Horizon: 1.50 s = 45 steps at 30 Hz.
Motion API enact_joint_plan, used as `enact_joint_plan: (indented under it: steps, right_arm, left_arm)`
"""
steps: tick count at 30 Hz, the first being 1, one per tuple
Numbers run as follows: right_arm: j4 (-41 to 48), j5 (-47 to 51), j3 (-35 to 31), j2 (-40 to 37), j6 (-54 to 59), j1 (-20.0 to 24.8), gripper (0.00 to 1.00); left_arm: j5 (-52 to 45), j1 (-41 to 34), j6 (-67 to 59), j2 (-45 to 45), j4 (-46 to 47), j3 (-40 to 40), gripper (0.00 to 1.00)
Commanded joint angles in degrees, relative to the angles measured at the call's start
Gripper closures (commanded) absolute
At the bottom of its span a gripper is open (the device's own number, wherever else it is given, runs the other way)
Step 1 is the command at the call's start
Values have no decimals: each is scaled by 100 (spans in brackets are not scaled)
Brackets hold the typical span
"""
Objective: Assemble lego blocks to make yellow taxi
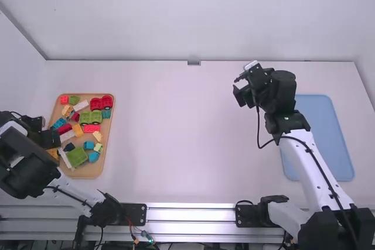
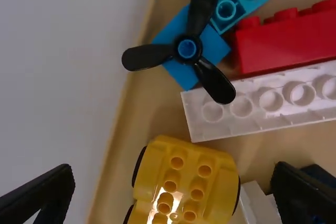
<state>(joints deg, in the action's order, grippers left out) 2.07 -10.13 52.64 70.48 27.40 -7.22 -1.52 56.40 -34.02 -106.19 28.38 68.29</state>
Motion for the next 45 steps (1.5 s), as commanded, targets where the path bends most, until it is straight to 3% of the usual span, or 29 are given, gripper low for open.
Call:
enact_joint_plan:
  steps: [1,5,8,15,28,37,40,45]
  right_arm:
    - [11,-15,203,33,-13,11,2]
    - [11,-13,203,37,-15,11,2]
    - [13,-15,203,37,-13,11,2]
    - [9,-52,203,37,-13,11,1]
    - [-57,-48,203,37,-13,9,1]
    - [-55,-52,205,37,-13,11,1]
    - [-57,-52,203,37,-20,11,2]
    - [-68,-50,203,37,-55,11,1]
  left_arm:
    - [15,24,129,-76,28,-44,2]
    - [446,24,315,-76,-28,-90,4]
    - [179,22,-9,-76,-28,-177,6]
    - [151,31,-448,-76,-256,-496,0]
    - [-81,24,-673,-168,-857,-789,16]
    - [-501,203,-20,-247,-1241,-789,16]
    - [-459,282,-85,-247,-1178,-793,25]
    - [-492,243,-382,-280,-1043,-839,26]
